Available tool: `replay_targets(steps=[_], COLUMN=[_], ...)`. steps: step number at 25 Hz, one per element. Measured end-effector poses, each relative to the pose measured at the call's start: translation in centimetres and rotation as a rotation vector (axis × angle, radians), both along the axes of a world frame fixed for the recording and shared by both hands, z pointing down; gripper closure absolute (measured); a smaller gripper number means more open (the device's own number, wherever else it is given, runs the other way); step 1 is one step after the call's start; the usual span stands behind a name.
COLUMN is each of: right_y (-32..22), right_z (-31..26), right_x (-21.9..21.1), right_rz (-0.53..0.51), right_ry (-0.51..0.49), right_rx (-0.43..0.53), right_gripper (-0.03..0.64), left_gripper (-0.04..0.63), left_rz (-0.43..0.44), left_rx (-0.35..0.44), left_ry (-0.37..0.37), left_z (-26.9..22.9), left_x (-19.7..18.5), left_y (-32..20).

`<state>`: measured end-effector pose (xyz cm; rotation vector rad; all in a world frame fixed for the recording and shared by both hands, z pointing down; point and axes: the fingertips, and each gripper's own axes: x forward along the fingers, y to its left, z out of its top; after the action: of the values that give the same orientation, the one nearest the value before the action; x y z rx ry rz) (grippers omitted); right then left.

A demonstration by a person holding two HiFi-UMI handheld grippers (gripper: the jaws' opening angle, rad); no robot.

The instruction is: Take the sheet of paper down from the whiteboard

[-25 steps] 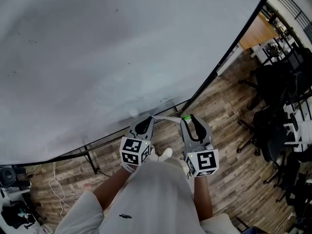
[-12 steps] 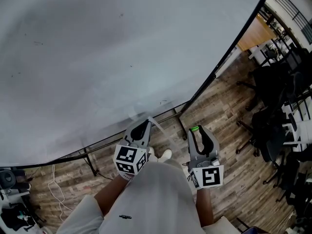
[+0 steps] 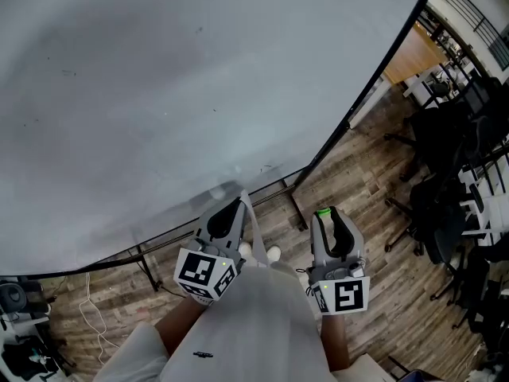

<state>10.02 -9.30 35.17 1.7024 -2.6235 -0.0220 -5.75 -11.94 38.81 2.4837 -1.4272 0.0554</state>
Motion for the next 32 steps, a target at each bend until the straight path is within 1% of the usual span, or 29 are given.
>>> replay_targets(steps=[5, 11, 32], right_y=[-0.3, -0.5, -2.1], right_z=[-1.0, -1.6, -1.3], right_x=[-0.1, 0.0, 0.8], right_rz=[0.009, 0.012, 0.014], right_ry=[-0.005, 0.007, 0.016], right_rx=[0.024, 0.041, 0.035], right_gripper=[0.485, 0.485, 0.484], left_gripper=[0.589, 0.589, 0.589], left_rz=[0.003, 0.013, 0.038], left_rx=[0.055, 0.078, 0.072], left_ry=[0.004, 0.015, 0.032], left_z=[-2.0, -3.0, -2.9], left_x=[0.0, 0.6, 2.1], left_y=[0.0, 0.0, -1.3])
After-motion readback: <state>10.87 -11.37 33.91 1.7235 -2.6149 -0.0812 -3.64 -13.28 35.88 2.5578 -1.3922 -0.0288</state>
